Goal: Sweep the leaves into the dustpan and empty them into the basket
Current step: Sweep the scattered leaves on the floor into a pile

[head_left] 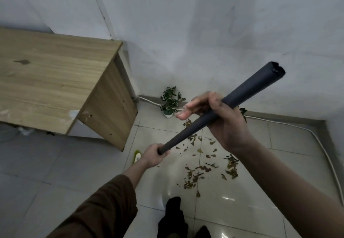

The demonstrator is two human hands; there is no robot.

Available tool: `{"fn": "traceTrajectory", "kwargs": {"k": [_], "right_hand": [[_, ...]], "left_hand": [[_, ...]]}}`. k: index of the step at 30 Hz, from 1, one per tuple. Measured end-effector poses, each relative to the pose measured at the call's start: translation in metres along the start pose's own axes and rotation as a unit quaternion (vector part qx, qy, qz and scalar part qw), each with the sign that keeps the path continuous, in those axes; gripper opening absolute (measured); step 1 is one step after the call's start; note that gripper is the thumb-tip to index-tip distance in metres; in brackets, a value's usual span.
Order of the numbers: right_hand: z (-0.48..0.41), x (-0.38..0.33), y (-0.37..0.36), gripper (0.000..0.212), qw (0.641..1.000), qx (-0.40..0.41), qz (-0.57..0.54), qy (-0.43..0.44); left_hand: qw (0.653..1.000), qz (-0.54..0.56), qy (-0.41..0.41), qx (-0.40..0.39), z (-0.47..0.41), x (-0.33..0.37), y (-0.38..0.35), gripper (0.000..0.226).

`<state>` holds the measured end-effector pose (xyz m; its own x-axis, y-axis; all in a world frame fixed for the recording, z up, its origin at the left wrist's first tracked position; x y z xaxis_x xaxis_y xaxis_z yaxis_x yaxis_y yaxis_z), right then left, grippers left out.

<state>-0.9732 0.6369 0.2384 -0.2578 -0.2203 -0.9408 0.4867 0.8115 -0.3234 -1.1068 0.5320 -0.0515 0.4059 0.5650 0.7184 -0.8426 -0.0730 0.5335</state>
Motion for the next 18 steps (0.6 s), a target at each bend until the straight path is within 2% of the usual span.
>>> {"fn": "traceTrajectory", "kwargs": {"k": [8,18], "right_hand": [[-0.037,0.045,-0.040,0.035,0.997,-0.063,0.028,-0.024],[-0.041,0.055,-0.011,0.027,0.997,-0.002,0.064,-0.048]], "left_hand": [[0.998,0.032,0.019,0.044,-0.012,-0.041,0.045,0.011],[0.997,0.049,-0.010,-0.060,-0.036,-0.017,0.022,0.030]]}}
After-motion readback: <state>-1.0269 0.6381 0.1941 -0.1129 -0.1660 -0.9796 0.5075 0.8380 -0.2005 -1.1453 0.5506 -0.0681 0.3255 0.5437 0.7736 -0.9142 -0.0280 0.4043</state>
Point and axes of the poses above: each hand's wrist, its own z-axis away from the middle knuckle, its own y-axis out of the back of the hand, x = y × z, the point moved 8 cm from there along -z, towards the middle knuckle, and after that the axes turned 6 degrees about -y, right-handed, at the moved point
